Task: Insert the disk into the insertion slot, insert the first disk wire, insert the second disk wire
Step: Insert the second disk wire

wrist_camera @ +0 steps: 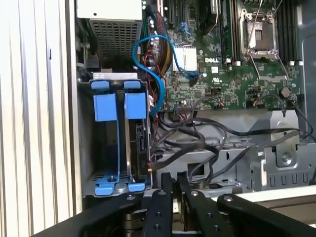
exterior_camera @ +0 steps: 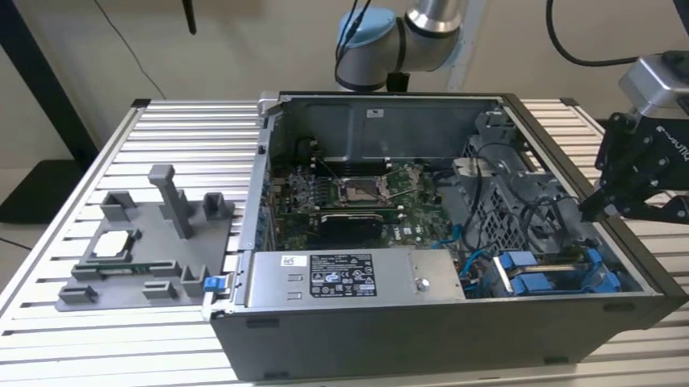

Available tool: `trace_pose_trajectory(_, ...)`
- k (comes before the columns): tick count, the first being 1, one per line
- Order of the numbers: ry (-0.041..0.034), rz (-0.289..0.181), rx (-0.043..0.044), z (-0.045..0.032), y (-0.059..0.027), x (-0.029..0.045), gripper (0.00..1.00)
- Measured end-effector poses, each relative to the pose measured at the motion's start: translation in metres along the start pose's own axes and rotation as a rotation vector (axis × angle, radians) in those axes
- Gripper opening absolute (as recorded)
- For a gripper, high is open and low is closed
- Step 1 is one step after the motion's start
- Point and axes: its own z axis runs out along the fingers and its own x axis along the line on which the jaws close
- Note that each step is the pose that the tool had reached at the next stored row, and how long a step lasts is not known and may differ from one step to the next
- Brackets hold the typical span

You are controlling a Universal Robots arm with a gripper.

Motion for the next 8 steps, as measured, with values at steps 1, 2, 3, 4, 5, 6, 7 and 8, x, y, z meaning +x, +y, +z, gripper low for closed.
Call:
trace_pose_trajectory(1,0.0003,0.001,-0.0028,-0.0003,0.0018,0.0,0.0)
trace_pose_trajectory(2,0.0003,0.001,-0.0055,-0.0005,0.0037,0.0001,0.0)
trace_pose_trajectory(3,0.0005,0.001,-0.0081,-0.0008,0.0056,0.0002,0.0)
trace_pose_trajectory(4,0.0007,0.002,-0.0106,-0.001,0.0076,0.0003,0.0)
trace_pose_trajectory(5,0.0008,0.002,-0.0129,-0.0012,0.0095,0.0003,0.0)
trace_pose_trajectory(6,0.001,0.003,-0.0152,-0.0013,0.0116,0.0005,0.0)
trace_pose_trajectory(7,0.001,0.003,-0.0169,-0.0014,0.0142,0.0006,0.0)
trace_pose_trajectory(8,0.0011,0.003,-0.018,-0.0014,0.0169,0.0008,0.0)
